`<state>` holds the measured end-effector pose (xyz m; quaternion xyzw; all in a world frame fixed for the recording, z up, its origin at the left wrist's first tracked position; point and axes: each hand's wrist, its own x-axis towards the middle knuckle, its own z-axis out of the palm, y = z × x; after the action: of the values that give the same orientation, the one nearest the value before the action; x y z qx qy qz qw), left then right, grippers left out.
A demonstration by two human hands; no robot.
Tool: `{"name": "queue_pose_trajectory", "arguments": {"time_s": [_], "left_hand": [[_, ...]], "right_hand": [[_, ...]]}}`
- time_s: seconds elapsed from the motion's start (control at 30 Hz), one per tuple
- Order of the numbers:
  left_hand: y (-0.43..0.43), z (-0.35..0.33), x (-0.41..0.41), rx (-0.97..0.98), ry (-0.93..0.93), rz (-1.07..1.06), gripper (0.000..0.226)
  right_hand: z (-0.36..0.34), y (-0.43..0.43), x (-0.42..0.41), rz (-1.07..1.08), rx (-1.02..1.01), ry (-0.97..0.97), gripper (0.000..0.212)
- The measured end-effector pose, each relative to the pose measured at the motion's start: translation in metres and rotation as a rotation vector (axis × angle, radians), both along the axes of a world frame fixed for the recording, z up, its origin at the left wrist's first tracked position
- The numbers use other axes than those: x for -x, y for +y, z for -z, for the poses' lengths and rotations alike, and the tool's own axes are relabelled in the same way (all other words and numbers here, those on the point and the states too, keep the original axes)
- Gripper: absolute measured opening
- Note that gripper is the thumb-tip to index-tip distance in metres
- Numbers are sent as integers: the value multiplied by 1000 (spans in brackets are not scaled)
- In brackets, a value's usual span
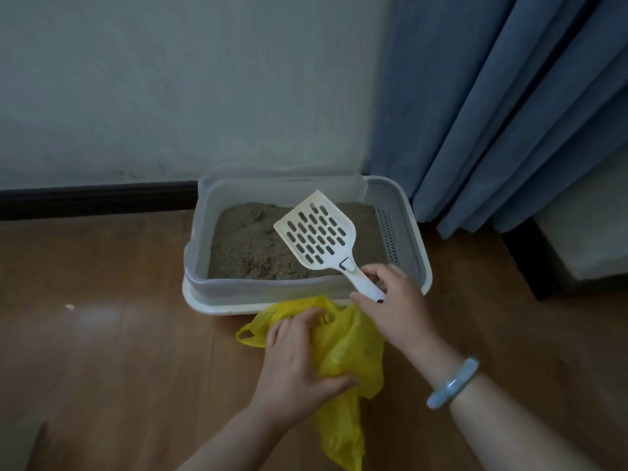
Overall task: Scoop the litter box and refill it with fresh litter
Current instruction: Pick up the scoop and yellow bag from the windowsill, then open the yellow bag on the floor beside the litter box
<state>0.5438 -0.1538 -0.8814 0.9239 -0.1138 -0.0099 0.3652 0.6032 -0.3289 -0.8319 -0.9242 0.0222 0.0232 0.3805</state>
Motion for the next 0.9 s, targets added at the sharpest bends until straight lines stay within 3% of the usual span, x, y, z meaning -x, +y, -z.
{"name": "queue_pose_trajectory", "arguments": {"time_s": [0.1,0.27,0.5,0.9], "left_hand": [[-6,1,7,21,63,13,99],[-4,2,2,-7,14,114,92],[2,-4,7,-10,-5,104,93],[6,-13,20,-121,57,126,93]], "right_hand": [[3,-3,-4,26,-7,-3,35],[-5,-3,-43,22,-16,61,37],[-6,12,-60,-27,-67,50,62],[-7,-9,17,-266,-18,-151,26]]}}
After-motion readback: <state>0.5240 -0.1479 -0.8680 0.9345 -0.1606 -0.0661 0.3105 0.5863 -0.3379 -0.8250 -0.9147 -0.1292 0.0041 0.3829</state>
